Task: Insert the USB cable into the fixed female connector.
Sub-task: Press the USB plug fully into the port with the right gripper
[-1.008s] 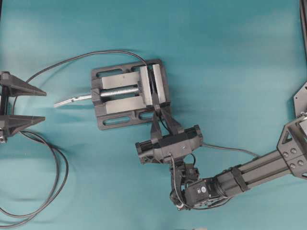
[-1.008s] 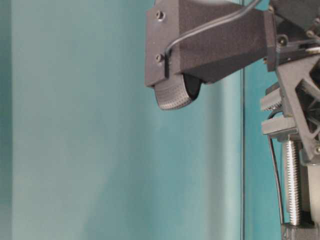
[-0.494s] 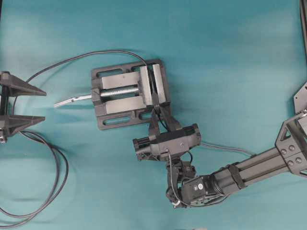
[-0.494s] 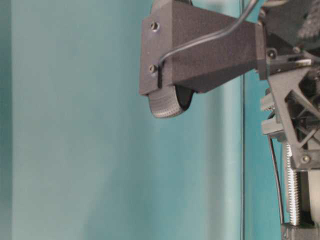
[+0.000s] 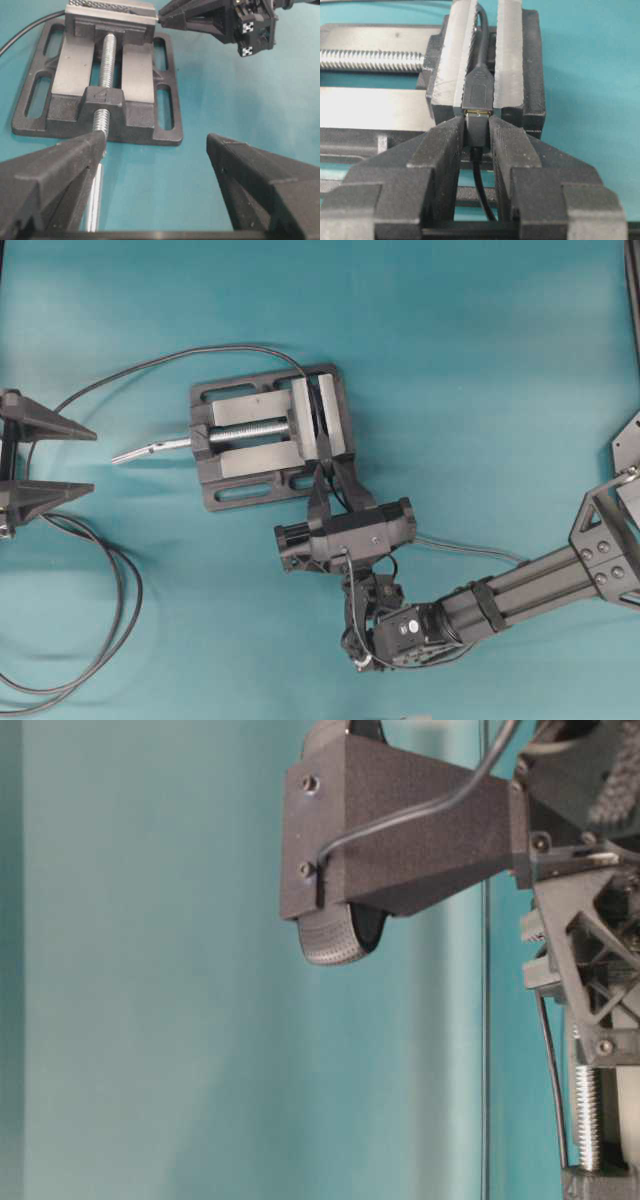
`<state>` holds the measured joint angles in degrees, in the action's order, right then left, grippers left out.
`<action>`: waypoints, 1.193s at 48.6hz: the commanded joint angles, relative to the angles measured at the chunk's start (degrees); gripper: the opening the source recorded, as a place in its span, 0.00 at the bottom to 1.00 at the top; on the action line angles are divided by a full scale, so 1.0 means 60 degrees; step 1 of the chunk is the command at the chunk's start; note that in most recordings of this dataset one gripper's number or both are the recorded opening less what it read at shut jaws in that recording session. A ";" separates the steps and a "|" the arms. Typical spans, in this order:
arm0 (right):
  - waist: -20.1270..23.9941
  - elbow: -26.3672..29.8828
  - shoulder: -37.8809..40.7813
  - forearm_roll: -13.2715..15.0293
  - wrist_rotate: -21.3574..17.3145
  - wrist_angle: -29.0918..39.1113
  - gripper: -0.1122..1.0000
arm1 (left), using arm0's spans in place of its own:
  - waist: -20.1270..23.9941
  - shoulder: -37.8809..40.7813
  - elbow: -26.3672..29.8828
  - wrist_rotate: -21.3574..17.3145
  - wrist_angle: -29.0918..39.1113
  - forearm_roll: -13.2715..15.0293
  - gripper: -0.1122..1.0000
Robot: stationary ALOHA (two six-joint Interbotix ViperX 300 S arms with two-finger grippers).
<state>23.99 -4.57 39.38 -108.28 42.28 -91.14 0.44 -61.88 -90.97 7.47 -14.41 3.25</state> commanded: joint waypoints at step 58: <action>-0.1582 0.0015 -0.0190 0.0220 -0.0015 0.0762 0.29 | 0.0015 0.0059 0.0117 -0.0044 -0.0029 -0.0044 1.00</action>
<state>22.68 -4.31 39.55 -107.40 42.19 -86.92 0.44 -61.88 -90.97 7.47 -14.41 3.16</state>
